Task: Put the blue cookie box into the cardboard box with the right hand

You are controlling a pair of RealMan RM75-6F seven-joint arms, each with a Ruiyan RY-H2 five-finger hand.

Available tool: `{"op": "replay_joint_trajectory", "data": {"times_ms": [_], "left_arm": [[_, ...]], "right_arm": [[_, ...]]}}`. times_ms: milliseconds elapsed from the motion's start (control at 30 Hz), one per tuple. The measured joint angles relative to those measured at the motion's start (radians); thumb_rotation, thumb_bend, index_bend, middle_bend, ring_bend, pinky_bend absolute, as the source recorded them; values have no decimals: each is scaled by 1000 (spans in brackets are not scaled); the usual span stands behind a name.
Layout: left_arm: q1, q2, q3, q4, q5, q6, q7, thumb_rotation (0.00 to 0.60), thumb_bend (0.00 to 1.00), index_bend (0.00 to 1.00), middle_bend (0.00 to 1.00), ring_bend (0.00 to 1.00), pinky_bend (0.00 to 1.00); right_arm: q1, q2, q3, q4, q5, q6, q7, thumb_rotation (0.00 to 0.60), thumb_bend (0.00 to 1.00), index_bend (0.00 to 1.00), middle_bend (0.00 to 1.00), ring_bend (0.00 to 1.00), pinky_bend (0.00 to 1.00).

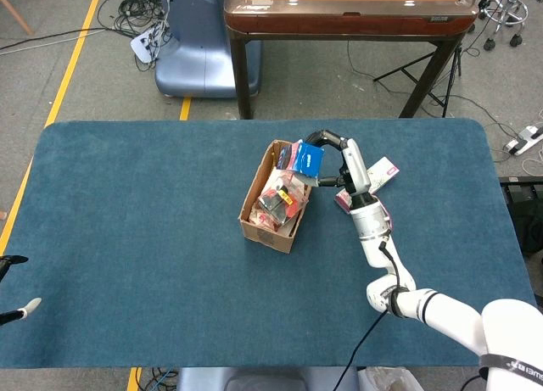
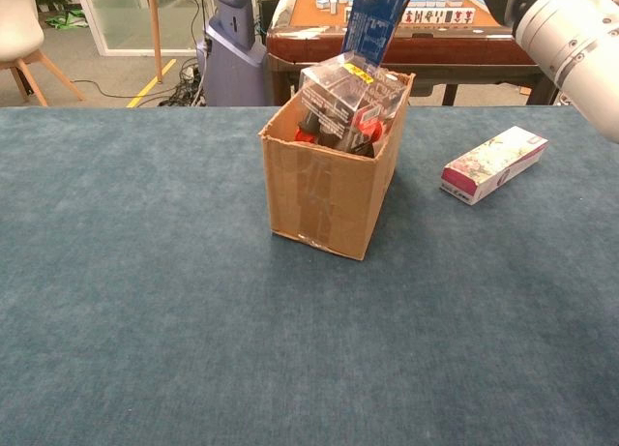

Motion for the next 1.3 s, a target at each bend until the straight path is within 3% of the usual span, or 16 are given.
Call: {"op": "replay_joint_trajectory", "data": {"times_ms": [233, 333, 433, 600, 700, 800, 1100, 1300], "left_arm": [[0, 2, 2, -2, 1, -3, -1, 600, 24, 316, 327, 230, 364], [0, 3, 2, -3, -1, -6, -2, 600, 24, 316, 327, 231, 364], [0, 3, 2, -3, -1, -6, -2, 600, 24, 316, 327, 230, 364], [0, 4, 2, -3, -1, -6, -4, 600, 24, 316, 327, 231, 364], [1, 5, 2, -3, -2, -7, -4, 600, 24, 316, 327, 230, 364], [0, 5, 2, -3, 0, -7, -3, 600, 24, 316, 327, 230, 364], [-1, 3, 4, -4, 3, -9, 2, 600, 24, 316, 327, 230, 364], [-3, 3, 3, -3, -2, -15, 1, 600, 24, 316, 327, 230, 364]], "right_arm": [[8, -19, 10, 59, 20, -52, 27, 600, 51, 704, 678, 566, 448], [11, -22, 6, 77, 22, -84, 40, 600, 3, 697, 600, 487, 449], [15, -12, -3, 82, 21, -135, 70, 600, 0, 563, 453, 352, 418], [20, 29, -20, 73, 6, -213, 145, 600, 0, 281, 270, 183, 277], [19, 61, -34, 56, -22, -228, 191, 600, 0, 145, 192, 113, 220], [14, 88, -50, 35, -59, -221, 205, 600, 0, 73, 135, 73, 189], [-26, 168, -82, -71, -124, -129, 123, 600, 0, 39, 93, 36, 157], [-81, 242, -109, -178, -154, -52, -54, 600, 0, 40, 102, 36, 157]]}}
